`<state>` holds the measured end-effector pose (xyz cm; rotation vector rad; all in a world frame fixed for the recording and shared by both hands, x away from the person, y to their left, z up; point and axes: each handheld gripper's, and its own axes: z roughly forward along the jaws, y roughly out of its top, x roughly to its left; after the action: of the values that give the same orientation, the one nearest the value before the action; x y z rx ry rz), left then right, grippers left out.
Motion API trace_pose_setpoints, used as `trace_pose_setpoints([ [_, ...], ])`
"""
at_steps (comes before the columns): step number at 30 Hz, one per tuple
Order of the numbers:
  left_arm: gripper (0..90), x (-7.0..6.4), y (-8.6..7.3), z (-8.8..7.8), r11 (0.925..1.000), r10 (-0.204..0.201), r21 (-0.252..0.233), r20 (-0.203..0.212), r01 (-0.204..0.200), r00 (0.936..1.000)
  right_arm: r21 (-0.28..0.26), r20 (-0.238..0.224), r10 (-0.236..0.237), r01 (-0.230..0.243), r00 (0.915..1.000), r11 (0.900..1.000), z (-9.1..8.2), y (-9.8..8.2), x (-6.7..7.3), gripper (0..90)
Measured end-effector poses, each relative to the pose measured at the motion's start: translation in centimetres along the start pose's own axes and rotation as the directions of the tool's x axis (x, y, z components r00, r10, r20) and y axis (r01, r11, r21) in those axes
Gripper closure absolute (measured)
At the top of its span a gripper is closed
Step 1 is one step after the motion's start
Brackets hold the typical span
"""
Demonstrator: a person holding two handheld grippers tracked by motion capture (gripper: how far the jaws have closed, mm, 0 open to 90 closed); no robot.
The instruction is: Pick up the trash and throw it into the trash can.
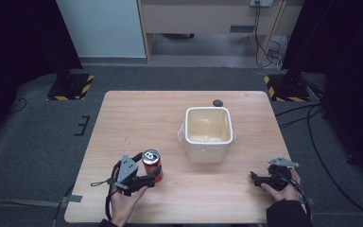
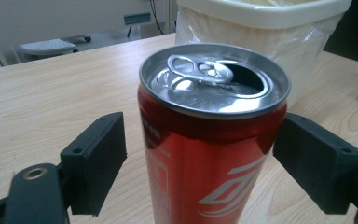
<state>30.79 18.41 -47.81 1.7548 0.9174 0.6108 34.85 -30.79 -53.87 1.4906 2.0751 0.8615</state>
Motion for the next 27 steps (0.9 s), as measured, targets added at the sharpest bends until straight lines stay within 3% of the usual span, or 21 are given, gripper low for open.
trace_pose_setpoints([
  [13, 32.6, 0.0, -0.1, 0.1, 0.9995, 0.015, 0.029, 0.008, -0.016, 0.9998, 0.000, 0.000, 0.000, 0.000, 1.0000, 1.000, 0.0, 0.0, 0.0, 0.4],
  [20, 32.8, -0.1, 0.1, -0.1, 0.9993, 0.016, 0.034, 0.017, -0.016, 0.9997, 0.000, 0.000, 0.000, 0.000, 1.0000, 1.000, 0.0, 0.0, 0.0, 0.4],
  [27, 32.8, 0.1, 0.7, -0.9, 1.0000, 0.009, -0.003, 0.013, -0.009, 0.9999, 0.000, 0.000, 0.000, 0.000, 1.0000, 1.000, 0.0, 0.0, 0.0, 0.4],
])
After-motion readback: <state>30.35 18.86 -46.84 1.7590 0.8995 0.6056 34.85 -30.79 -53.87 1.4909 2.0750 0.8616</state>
